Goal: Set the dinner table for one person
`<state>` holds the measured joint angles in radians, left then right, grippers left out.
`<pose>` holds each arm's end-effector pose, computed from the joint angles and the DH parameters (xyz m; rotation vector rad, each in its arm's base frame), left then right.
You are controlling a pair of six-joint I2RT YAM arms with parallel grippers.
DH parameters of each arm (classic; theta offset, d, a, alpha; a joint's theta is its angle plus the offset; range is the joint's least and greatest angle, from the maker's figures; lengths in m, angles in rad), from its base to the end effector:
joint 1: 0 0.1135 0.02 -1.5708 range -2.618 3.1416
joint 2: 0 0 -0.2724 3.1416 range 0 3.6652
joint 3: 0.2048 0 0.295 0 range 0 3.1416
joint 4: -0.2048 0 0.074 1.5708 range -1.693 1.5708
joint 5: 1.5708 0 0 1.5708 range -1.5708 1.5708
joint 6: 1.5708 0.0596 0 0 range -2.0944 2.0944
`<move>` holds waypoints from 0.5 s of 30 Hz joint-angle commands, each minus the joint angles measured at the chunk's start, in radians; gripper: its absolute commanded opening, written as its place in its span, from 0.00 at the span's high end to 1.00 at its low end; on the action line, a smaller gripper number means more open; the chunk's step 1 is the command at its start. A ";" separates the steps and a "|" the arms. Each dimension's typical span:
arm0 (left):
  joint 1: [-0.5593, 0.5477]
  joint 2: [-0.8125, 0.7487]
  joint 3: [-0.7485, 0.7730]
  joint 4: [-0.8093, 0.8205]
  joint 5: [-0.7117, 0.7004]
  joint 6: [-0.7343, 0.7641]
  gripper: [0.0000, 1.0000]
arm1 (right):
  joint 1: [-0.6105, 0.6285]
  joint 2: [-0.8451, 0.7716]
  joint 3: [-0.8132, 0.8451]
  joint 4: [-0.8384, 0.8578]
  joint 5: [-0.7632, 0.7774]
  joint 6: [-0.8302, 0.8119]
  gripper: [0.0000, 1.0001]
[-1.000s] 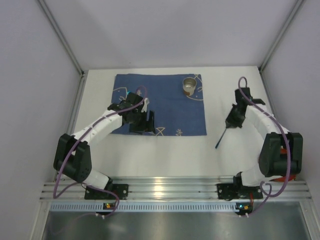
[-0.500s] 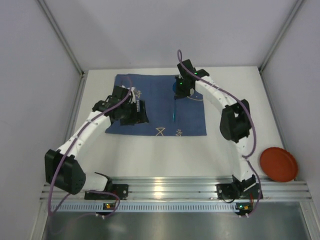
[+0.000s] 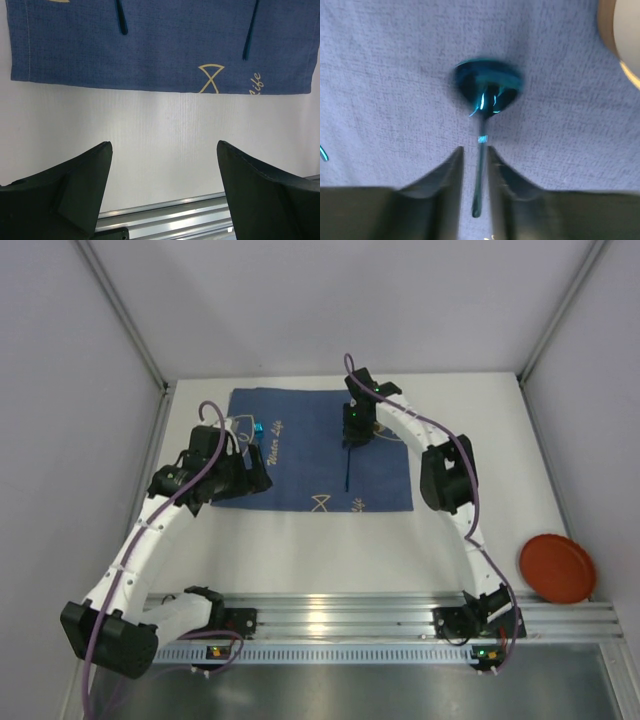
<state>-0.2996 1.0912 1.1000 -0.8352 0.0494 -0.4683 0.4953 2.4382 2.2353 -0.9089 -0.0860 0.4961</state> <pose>0.2600 -0.0834 0.3195 -0.1819 2.4308 -0.4123 0.5095 0.2810 0.1707 -0.0265 2.7491 0.4095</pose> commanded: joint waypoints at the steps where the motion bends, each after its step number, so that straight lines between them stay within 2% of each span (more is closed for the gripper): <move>1: 0.010 0.001 0.020 -0.030 -0.040 0.028 0.09 | 0.009 0.004 0.057 -0.012 0.015 -0.010 0.66; 2: 0.010 0.010 0.023 -0.027 -0.039 0.031 0.09 | 0.009 -0.008 0.050 -0.013 0.022 -0.010 0.57; 4: 0.011 0.024 0.026 -0.021 -0.033 0.034 0.09 | 0.011 -0.027 0.043 -0.010 0.031 -0.008 0.53; 10: 0.011 0.073 0.026 0.028 0.036 0.040 0.09 | 0.012 -0.189 -0.040 -0.010 0.068 -0.013 0.51; 13: 0.011 0.096 0.015 0.082 0.101 0.049 0.09 | 0.015 -0.335 -0.170 -0.007 0.136 -0.034 0.50; 15: 0.010 0.117 0.009 0.116 0.151 0.054 0.10 | 0.000 -0.462 -0.323 -0.005 0.225 -0.045 0.49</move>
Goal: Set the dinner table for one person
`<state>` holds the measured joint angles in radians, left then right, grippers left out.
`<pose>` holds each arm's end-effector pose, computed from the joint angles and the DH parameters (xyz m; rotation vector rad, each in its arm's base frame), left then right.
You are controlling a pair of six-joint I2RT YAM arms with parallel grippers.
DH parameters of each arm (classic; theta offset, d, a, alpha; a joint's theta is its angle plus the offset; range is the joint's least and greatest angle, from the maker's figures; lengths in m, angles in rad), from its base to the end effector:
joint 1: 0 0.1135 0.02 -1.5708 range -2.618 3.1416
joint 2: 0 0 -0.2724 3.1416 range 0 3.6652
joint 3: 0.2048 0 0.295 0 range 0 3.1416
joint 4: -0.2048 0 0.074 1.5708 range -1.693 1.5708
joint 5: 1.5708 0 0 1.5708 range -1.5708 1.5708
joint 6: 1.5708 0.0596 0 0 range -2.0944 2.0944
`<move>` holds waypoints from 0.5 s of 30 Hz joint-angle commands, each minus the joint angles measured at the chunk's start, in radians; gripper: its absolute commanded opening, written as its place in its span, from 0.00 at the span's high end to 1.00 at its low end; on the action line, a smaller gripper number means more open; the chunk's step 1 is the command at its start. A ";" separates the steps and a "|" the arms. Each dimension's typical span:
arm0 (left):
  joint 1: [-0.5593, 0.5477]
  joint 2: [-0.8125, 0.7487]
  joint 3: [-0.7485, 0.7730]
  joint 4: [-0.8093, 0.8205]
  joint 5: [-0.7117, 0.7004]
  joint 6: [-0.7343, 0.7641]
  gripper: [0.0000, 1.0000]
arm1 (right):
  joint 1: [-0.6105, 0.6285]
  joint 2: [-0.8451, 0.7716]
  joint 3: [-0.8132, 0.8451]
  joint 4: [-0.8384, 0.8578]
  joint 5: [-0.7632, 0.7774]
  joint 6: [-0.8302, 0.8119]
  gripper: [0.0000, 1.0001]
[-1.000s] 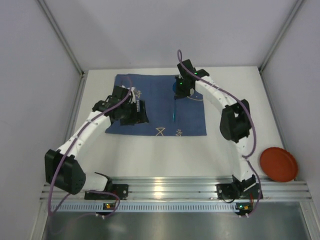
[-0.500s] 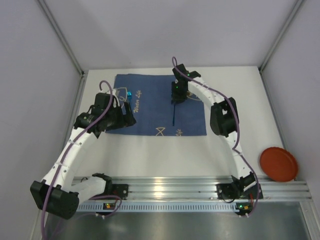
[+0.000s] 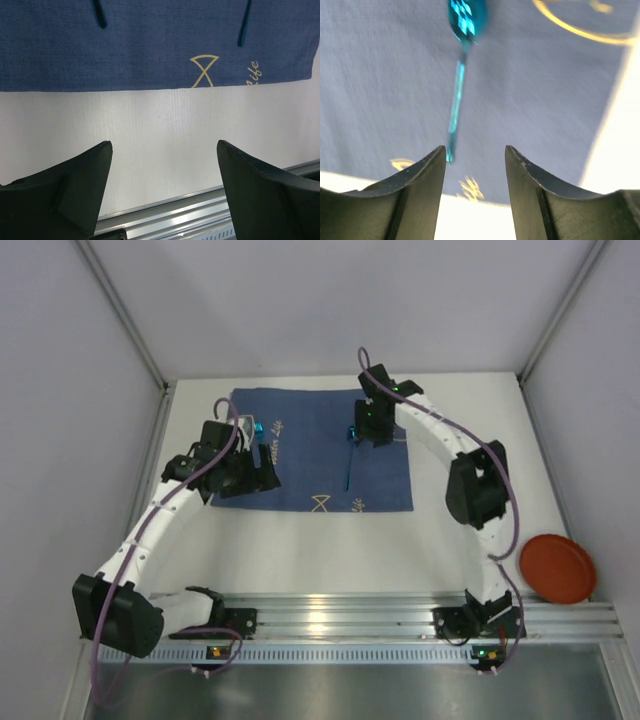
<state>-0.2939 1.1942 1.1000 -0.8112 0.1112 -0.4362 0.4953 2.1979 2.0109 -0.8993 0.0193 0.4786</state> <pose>0.2807 -0.0919 0.2946 -0.1309 2.5199 -0.4424 0.4730 0.2542 0.2211 -0.0160 2.6900 0.2881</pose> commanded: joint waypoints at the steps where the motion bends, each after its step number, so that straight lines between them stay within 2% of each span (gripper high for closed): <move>1: 0.002 0.024 0.009 0.096 0.105 0.024 0.10 | -0.012 -0.312 -0.223 -0.012 0.146 -0.025 0.49; 4: -0.020 0.057 0.009 0.122 0.145 0.024 0.09 | -0.107 -0.452 -0.432 0.002 0.211 0.018 0.48; 5: -0.027 0.068 0.005 0.133 0.156 0.019 0.09 | -0.185 -0.534 -0.560 -0.001 0.234 0.035 0.48; 7: -0.040 0.077 -0.002 0.153 0.188 0.011 0.09 | -0.271 -0.637 -0.711 -0.015 0.249 0.071 0.47; 8: -0.045 0.088 0.003 0.153 0.191 0.011 0.09 | -0.358 -0.664 -0.748 -0.019 0.257 0.077 0.46; 10: -0.057 0.097 0.020 0.150 0.191 0.013 0.09 | -0.440 -0.710 -0.807 -0.027 0.266 0.074 0.44; 11: -0.060 0.105 0.026 0.149 0.197 0.013 0.09 | -0.530 -0.742 -0.846 -0.027 0.274 0.069 0.41; 15: -0.076 0.131 0.064 0.144 0.212 0.011 0.10 | -0.724 -0.776 -0.914 -0.024 0.275 0.026 0.37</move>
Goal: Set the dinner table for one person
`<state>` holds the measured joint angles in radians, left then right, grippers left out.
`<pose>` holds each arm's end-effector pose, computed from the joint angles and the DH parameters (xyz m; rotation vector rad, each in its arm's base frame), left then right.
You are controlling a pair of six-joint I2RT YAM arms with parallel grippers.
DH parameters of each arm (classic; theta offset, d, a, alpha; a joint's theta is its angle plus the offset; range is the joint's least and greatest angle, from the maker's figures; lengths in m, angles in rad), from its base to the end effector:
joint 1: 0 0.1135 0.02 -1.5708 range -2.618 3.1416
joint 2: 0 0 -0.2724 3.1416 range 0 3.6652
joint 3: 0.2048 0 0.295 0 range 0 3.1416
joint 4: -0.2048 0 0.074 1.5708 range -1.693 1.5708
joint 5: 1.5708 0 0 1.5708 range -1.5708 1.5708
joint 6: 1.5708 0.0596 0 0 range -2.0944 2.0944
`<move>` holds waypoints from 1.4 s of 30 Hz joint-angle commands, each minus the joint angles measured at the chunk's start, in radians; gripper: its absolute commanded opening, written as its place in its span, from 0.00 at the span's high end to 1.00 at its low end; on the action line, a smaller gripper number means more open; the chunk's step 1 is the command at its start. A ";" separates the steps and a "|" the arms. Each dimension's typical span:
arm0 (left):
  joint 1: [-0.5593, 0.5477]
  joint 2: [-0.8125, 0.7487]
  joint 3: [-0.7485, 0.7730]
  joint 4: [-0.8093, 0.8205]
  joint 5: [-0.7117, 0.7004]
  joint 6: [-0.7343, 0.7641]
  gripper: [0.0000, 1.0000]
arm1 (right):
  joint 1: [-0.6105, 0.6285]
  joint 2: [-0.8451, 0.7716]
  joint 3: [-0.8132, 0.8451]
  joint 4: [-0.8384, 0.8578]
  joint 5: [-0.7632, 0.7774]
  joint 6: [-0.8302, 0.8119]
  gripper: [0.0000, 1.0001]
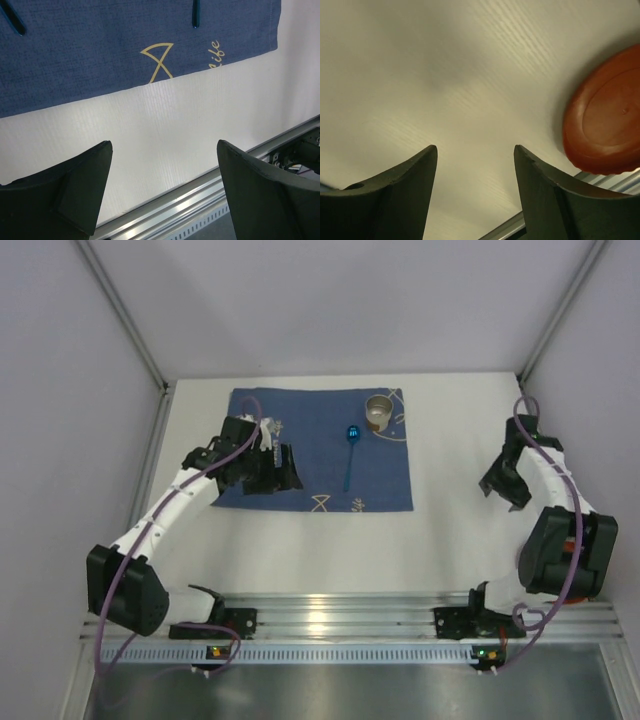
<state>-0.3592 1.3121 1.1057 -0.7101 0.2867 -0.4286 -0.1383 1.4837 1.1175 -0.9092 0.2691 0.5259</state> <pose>0.2985 -0.1301 0.2723 0.0366 2.5656 -0.6754 0.3204 -0.0606 0.2117 0.9617 2.6164 -0.2904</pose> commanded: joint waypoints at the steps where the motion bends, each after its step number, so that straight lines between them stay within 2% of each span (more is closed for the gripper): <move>1: -0.014 0.018 0.063 0.043 0.037 0.004 0.10 | -0.124 -0.062 -0.031 -0.004 0.021 -0.030 0.37; 5: -0.015 0.029 0.080 0.043 0.046 0.001 0.10 | -0.277 -0.043 -0.070 0.018 0.002 -0.087 0.37; 10: -0.015 0.024 0.091 0.017 0.034 0.004 0.10 | -0.389 -0.023 -0.111 0.042 0.001 -0.107 0.37; 15: -0.015 0.030 0.114 -0.015 0.014 0.010 0.10 | -0.432 0.021 -0.166 0.093 -0.051 -0.083 0.38; 20: -0.015 0.050 0.143 -0.032 0.006 0.010 0.11 | -0.486 0.070 -0.225 0.148 -0.082 -0.081 0.46; 22: -0.015 0.058 0.151 -0.035 0.006 0.008 0.11 | -0.491 0.084 -0.240 0.168 -0.088 -0.081 0.53; 24: -0.015 0.061 0.161 -0.045 0.000 0.010 0.11 | -0.491 0.093 -0.249 0.185 -0.090 -0.083 0.68; 25: -0.015 0.061 0.163 -0.046 -0.003 0.011 0.11 | -0.491 0.101 -0.257 0.191 -0.093 -0.081 0.80; 28: -0.015 0.056 0.163 -0.055 -0.015 0.014 0.11 | -0.491 0.115 -0.263 0.210 -0.117 -0.078 1.00; 30: -0.014 0.052 0.158 -0.055 -0.018 0.013 0.11 | -0.489 0.109 -0.262 0.217 -0.145 -0.078 1.00; 34: -0.015 0.050 0.174 -0.071 -0.027 0.010 0.11 | -0.442 0.061 -0.153 0.179 -0.091 -0.083 1.00; 36: -0.014 0.047 0.192 -0.080 -0.037 0.011 0.11 | -0.368 0.055 -0.072 0.145 -0.059 -0.070 1.00; 39: -0.014 0.030 0.203 -0.097 -0.069 0.010 0.11 | -0.232 0.084 0.155 0.037 -0.004 -0.029 1.00; 40: -0.014 0.018 0.201 -0.103 -0.089 0.010 0.11 | -0.193 0.122 0.297 0.015 0.011 -0.018 1.00; 42: -0.014 -0.003 0.189 -0.109 -0.107 0.001 0.11 | -0.063 0.174 0.468 -0.045 0.025 0.009 1.00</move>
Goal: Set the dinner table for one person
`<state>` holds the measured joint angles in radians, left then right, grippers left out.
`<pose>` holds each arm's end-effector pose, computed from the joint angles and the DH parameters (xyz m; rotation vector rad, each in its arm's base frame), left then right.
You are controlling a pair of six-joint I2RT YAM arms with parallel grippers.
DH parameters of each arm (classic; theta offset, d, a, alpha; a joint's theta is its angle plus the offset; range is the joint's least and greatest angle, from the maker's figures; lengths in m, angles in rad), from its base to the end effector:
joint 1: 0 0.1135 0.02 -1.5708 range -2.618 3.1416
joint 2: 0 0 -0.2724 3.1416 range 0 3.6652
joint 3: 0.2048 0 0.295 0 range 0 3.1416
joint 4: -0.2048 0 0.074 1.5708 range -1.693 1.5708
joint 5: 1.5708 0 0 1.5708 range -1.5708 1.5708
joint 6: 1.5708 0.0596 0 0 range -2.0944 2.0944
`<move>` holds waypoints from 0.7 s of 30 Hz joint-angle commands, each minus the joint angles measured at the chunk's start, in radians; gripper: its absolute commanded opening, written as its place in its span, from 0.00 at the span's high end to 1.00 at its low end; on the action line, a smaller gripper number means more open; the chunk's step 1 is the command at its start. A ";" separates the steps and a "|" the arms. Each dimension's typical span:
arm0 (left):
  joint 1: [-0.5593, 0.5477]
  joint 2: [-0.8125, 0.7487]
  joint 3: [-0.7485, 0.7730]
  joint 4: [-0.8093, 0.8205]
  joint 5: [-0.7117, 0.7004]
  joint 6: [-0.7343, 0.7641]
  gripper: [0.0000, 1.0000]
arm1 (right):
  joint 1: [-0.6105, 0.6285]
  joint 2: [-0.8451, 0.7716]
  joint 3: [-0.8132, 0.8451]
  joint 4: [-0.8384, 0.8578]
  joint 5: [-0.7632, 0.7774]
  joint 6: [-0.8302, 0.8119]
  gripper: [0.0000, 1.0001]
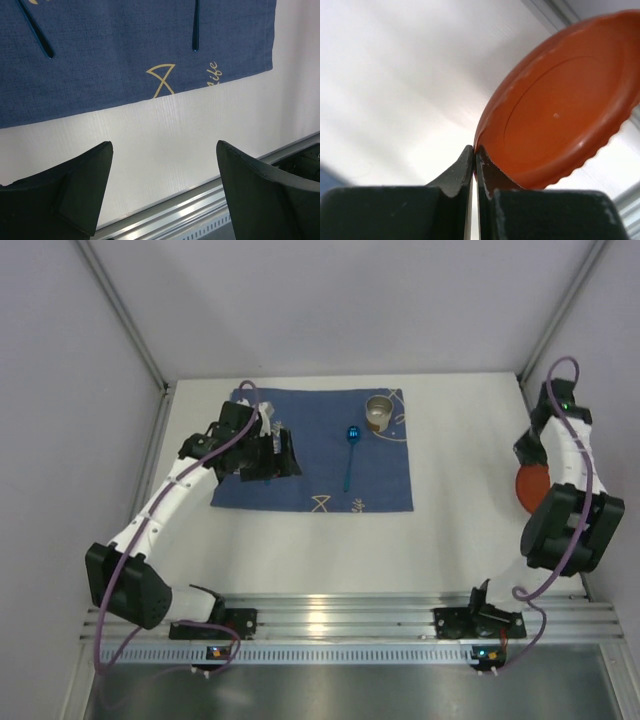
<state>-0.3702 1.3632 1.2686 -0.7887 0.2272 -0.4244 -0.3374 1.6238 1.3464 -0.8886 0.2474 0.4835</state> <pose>0.3129 -0.1358 0.3104 0.0347 2.5260 -0.6152 0.3543 -0.1398 0.2430 1.1431 2.4538 -0.2950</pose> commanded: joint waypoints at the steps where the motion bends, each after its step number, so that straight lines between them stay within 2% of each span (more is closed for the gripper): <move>1: -0.003 -0.082 0.022 -0.035 -0.057 -0.005 0.10 | 0.187 0.091 0.416 -0.078 0.065 0.053 1.00; 3: -0.003 -0.110 0.002 -0.043 -0.092 -0.016 0.10 | 0.358 0.171 0.624 -0.137 0.134 0.035 1.00; 4: -0.003 -0.145 -0.006 -0.046 -0.109 -0.019 0.10 | 0.417 0.265 0.836 -0.159 0.156 0.024 1.00; 5: -0.003 -0.163 -0.021 -0.049 -0.145 -0.025 0.10 | 0.519 0.316 0.944 -0.179 0.183 -0.006 1.00; 7: 0.001 -0.209 -0.034 -0.061 -0.195 -0.036 0.09 | 0.654 0.443 1.177 -0.182 0.165 -0.069 1.00; 9: 0.002 -0.240 -0.040 -0.082 -0.218 -0.043 0.09 | 0.771 0.484 1.179 -0.079 0.086 -0.144 1.00; 12: 0.005 -0.275 -0.048 -0.106 -0.267 -0.062 0.09 | 0.860 0.493 1.101 0.051 -0.014 -0.213 1.00; 13: 0.004 -0.282 -0.054 -0.110 -0.276 -0.069 0.09 | 0.888 0.514 1.099 0.057 -0.069 -0.191 1.00; 21: 0.004 -0.316 -0.068 -0.145 -0.321 -0.114 0.09 | 0.931 0.666 1.143 0.115 -0.309 -0.131 1.00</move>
<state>-0.3691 1.0618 1.2022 -0.9039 -0.0505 -0.5098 0.5938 2.2761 2.4603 -0.8555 0.0429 0.3408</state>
